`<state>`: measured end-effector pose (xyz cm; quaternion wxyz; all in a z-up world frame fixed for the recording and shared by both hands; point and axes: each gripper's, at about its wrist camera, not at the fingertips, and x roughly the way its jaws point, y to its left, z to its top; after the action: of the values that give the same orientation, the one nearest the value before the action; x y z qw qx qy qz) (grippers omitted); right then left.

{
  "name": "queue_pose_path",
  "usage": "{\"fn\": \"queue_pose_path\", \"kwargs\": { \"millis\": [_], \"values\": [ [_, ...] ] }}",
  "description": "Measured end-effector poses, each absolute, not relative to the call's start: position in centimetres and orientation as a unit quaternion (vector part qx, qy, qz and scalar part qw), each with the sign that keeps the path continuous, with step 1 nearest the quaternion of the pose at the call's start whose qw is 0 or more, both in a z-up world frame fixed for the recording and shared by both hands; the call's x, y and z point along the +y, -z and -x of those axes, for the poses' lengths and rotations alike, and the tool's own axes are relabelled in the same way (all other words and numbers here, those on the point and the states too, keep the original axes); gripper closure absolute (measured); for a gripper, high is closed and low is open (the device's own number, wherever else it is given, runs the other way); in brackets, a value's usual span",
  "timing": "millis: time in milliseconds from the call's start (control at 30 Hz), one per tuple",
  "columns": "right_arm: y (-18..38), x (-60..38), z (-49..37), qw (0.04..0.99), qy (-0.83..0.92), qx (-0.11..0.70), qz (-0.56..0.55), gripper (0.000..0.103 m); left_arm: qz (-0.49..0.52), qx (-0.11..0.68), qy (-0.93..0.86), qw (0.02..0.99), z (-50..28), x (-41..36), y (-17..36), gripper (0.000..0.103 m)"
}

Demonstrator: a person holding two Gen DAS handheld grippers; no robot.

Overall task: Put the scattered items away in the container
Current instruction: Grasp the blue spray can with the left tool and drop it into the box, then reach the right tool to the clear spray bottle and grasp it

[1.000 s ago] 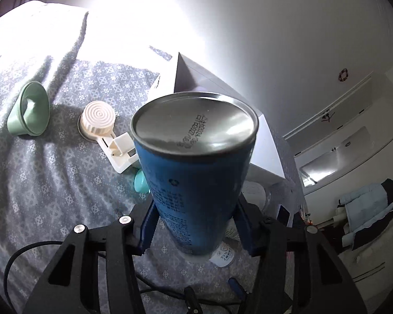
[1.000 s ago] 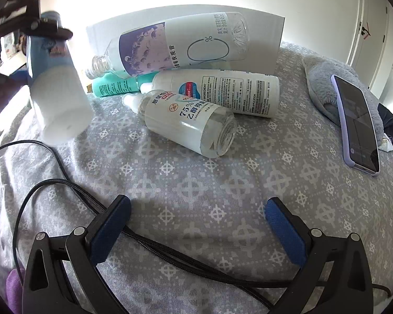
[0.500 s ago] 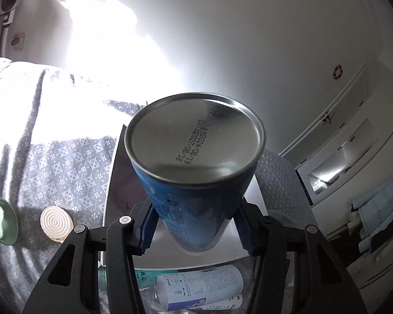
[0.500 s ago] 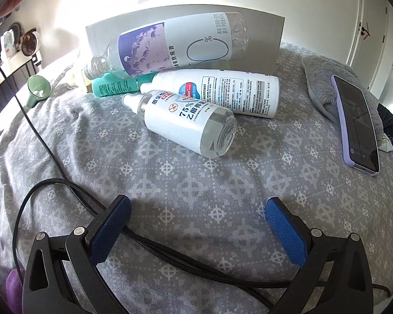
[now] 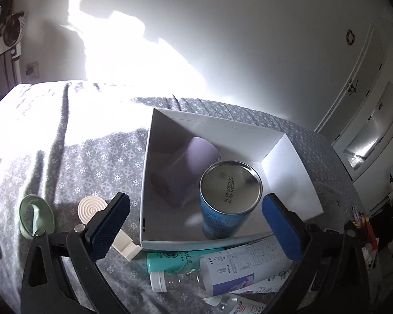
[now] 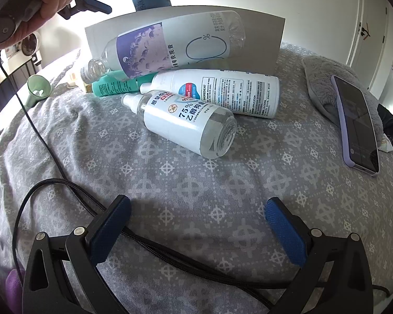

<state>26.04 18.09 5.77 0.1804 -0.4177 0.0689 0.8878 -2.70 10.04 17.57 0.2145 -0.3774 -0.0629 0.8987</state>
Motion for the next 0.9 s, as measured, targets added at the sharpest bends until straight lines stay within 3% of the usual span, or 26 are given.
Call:
{"fn": "queue_pose_path", "kwargs": {
  "millis": [167, 267, 467, 533, 800, 867, 900],
  "values": [
    [-5.6, 19.3, -25.4, 0.178, -0.886, 0.072, 0.421, 0.0, 0.37, -0.049, -0.918, 0.137, 1.4, 4.6, -15.5, 0.001],
    [-6.6, 18.6, -25.5, 0.155, -0.878, 0.065, 0.448, 0.0, 0.394, -0.013, -0.912, 0.113, 0.3, 2.5, -11.9, 0.001],
    [-9.6, 20.2, -25.2, 0.183, -0.897, 0.042, 0.401, 0.0, 0.468, 0.05, -0.875, 0.115, -2.2, 0.8, -2.5, 0.001],
    [-9.5, 20.6, -23.1, 0.17, -0.891, 0.025, 0.421, 0.0, 0.401, 0.076, -0.905, 0.122, -4.6, 1.0, -2.0, 0.0],
    [-6.1, 19.9, -15.9, 0.118, -0.866, 0.013, 0.486, 0.0, 0.41, 0.07, -0.9, 0.127, -4.1, 1.0, -2.1, 0.0],
    [-6.4, 19.2, -15.9, 0.104, -0.87, 0.004, 0.482, 0.013, 0.409, 0.071, -0.901, 0.127, -4.0, 1.0, -2.2, 0.0],
    [-6.7, 18.9, -16.1, 0.092, -0.872, 0.007, 0.48, 0.031, 0.409, 0.072, -0.901, 0.126, -3.9, 1.1, -2.2, 0.0]
  ]
}}
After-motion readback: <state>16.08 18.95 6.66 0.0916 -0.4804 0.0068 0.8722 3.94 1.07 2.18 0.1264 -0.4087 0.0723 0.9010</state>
